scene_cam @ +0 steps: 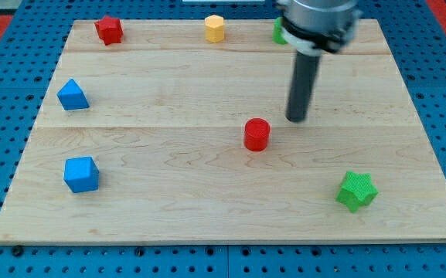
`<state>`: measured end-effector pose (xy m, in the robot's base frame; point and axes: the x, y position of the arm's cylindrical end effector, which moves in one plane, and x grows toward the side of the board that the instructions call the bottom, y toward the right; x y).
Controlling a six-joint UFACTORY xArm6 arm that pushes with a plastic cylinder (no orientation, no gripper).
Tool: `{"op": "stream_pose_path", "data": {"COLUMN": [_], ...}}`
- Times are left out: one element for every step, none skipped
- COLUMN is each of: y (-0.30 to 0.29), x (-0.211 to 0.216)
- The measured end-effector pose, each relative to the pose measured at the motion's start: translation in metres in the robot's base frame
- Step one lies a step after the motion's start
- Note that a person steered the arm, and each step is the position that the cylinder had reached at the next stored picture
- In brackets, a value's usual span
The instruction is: Move your arm diagonal to the green star
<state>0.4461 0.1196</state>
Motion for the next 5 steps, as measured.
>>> {"op": "stream_pose_path", "data": {"y": [0.004, 0.004, 0.004, 0.002, 0.002], "x": [0.022, 0.073, 0.080, 0.080, 0.080]}}
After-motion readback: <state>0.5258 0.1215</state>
